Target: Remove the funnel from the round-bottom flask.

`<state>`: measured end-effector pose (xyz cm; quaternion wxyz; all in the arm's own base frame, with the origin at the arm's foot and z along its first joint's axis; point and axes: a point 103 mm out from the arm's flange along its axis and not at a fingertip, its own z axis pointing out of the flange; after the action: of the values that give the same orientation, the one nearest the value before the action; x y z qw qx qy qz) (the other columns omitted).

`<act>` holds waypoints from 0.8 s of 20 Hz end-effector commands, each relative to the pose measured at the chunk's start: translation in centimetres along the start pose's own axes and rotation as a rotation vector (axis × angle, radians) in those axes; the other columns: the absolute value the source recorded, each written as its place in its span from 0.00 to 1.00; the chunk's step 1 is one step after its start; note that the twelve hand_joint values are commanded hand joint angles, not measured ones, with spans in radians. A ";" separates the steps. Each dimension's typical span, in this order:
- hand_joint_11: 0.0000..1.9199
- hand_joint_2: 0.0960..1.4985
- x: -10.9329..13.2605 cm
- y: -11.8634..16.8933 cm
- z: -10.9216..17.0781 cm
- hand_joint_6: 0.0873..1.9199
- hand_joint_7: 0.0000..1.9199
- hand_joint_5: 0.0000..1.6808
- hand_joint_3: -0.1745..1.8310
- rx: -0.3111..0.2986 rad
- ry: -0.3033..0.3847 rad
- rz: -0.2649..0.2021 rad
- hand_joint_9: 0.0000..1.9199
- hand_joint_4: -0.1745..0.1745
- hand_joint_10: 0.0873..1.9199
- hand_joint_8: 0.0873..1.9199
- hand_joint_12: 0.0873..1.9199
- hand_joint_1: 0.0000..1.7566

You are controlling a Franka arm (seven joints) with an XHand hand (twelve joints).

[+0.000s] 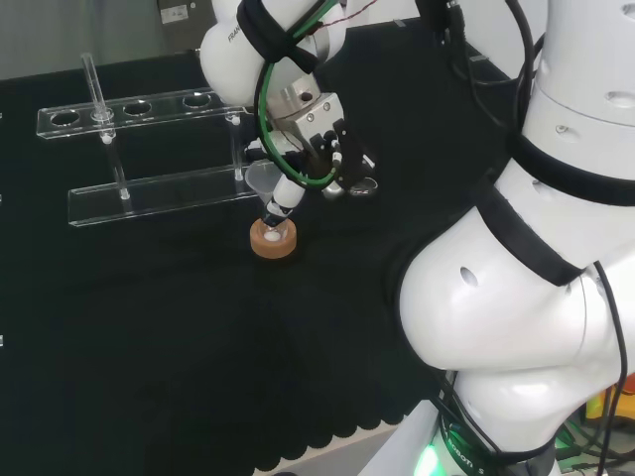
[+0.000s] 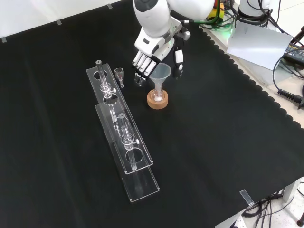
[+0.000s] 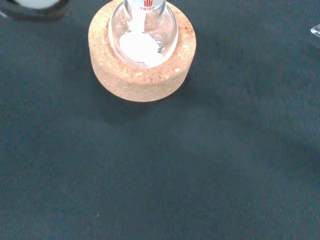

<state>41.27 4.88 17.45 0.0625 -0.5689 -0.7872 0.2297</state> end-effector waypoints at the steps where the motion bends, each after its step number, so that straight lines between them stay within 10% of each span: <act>1: 0.13 0.44 -0.2 0.5 0.2 0.00 0.00 0.06 0.24 -0.015 -0.025 0.006 0.14 0.33 0.38 0.24 0.76 0.39; 16: 0.26 0.42 0.3 0.6 -1.6 0.01 0.27 0.34 0.33 -0.096 -0.162 0.005 0.47 0.37 0.24 0.32 0.66 0.45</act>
<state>42.22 5.62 17.93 -0.0182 -0.5543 -0.7971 0.2389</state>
